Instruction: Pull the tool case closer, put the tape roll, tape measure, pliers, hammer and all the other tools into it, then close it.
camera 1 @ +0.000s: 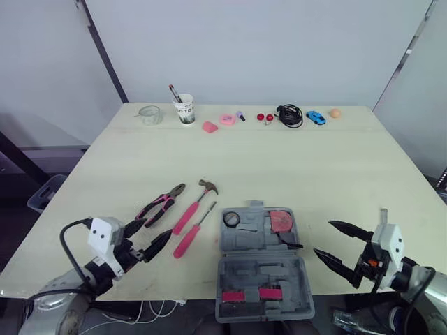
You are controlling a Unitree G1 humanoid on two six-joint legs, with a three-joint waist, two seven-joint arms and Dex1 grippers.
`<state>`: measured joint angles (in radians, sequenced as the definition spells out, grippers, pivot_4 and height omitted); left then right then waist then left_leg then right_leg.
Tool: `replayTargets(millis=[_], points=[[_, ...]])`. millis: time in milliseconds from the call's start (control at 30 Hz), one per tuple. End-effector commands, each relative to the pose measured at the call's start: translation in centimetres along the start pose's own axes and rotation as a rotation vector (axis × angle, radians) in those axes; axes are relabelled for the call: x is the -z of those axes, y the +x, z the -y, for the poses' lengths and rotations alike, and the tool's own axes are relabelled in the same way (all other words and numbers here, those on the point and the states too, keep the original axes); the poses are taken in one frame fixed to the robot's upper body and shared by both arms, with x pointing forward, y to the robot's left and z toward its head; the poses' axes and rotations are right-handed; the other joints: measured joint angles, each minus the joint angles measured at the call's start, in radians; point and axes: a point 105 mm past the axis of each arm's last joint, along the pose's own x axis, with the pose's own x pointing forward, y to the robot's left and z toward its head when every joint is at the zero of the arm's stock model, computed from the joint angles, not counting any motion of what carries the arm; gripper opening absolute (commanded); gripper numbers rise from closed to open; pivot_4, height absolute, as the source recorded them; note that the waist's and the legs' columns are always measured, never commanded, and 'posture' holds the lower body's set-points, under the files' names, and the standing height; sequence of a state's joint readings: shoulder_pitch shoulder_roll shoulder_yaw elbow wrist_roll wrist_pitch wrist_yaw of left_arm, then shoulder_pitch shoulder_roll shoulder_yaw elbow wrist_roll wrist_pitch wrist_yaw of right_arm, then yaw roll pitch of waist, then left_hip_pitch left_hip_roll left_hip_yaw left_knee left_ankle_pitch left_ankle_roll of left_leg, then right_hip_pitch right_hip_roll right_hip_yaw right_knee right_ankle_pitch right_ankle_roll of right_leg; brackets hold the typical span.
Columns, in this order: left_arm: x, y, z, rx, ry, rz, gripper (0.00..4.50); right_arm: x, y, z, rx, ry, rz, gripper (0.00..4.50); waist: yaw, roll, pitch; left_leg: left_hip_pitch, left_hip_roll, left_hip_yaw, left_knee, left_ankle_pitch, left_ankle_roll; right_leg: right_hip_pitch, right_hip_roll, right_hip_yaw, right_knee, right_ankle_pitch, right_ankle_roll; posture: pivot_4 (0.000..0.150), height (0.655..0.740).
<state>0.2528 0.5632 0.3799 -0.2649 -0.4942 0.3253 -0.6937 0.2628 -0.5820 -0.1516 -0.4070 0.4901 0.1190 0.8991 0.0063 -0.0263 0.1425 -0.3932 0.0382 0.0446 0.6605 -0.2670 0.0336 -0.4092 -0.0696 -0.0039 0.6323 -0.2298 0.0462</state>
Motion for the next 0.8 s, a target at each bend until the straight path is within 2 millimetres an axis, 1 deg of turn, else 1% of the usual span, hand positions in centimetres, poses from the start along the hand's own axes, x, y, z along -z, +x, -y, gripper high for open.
replayTargets(millis=[33, 233, 500, 667, 800], points=[[-0.8, 0.1, -0.6, -0.017, 0.035, 0.013, 4.50, -1.9, 0.5, -0.5, -0.045, -0.047, 0.046, 4.44, 0.003, 0.000, 0.000, 0.000, 0.000, 0.000, 0.000, 0.000, 0.000, 0.000, 0.000, 0.000, 0.001, 0.000, 0.000, 0.150, 0.7400], [-0.5, 0.6, -1.7, -0.019, 0.046, -0.003, 4.50, -3.0, 1.1, -1.3, -0.096, -0.037, 0.067, 4.44, 0.007, 0.000, 0.000, 0.000, 0.000, 0.001, 0.001, 0.000, 0.000, 0.000, 0.000, 0.000, 0.002, 0.000, 0.000, 0.150, 0.7400], [-0.3, 2.3, -3.0, 0.009, 0.069, -0.035, 4.50, -4.2, 2.2, -2.3, -0.169, -0.024, 0.088, 4.44, 0.007, -0.001, 0.000, -0.001, 0.000, 0.001, 0.006, 0.000, 0.000, 0.000, 0.000, 0.000, 0.006, 0.000, 0.000, 0.150, 0.7400], [-0.1, 3.8, -5.0, 0.001, 0.073, -0.081, 4.50, -5.5, 3.2, -2.7, -0.200, -0.044, 0.114, 4.44, 0.007, -0.001, 0.000, -0.001, 0.000, 0.001, 0.008, 0.000, 0.000, 0.000, 0.001, -0.001, 0.008, 0.000, 0.000, 0.150, 0.7400], [0.0, 4.9, -6.3, -0.015, 0.070, -0.102, 4.50, -5.9, 3.6, -2.6, -0.207, -0.051, 0.122, 4.44, 0.008, -0.002, 0.000, -0.001, 0.000, 0.001, 0.008, 0.000, 0.000, 0.000, 0.001, -0.001, 0.008, 0.000, 0.000, 0.150, 0.7400]])
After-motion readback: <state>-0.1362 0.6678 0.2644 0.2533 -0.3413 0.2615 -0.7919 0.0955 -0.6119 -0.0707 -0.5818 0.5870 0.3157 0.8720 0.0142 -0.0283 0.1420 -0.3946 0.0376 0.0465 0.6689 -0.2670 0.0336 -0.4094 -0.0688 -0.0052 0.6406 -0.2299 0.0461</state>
